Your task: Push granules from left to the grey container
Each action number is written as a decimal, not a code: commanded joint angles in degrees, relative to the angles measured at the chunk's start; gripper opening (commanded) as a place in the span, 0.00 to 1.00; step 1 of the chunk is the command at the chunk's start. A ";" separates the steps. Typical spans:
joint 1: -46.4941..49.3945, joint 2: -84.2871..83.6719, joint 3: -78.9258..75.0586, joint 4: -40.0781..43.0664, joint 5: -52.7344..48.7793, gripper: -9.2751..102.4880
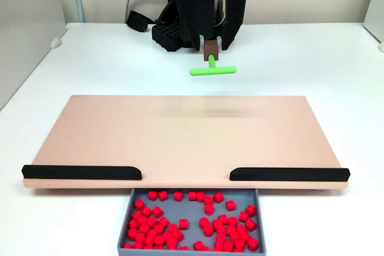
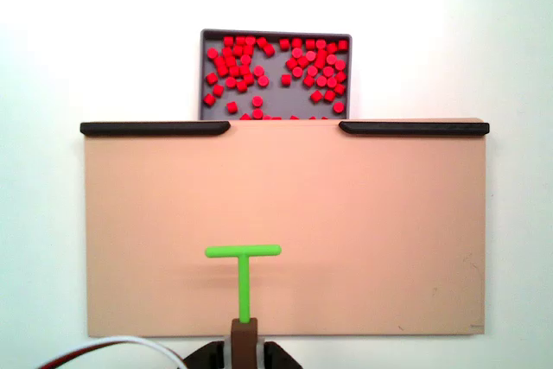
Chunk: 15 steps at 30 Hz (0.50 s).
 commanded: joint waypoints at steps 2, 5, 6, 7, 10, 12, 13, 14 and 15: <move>2.55 -0.26 -0.53 0.35 -1.23 0.08; 3.87 -0.26 -0.44 0.44 -2.11 0.08; 4.04 -0.26 -0.44 0.44 -2.11 0.08; 4.31 -0.18 -0.44 0.44 -2.20 0.08; 4.39 0.35 -0.44 0.44 -2.20 0.08; 4.31 0.70 -0.44 0.44 -2.11 0.08; 4.22 0.79 -0.44 0.44 -2.11 0.08; 4.04 0.70 -0.44 0.44 -1.67 0.08; 4.04 0.53 -0.44 0.44 -1.67 0.08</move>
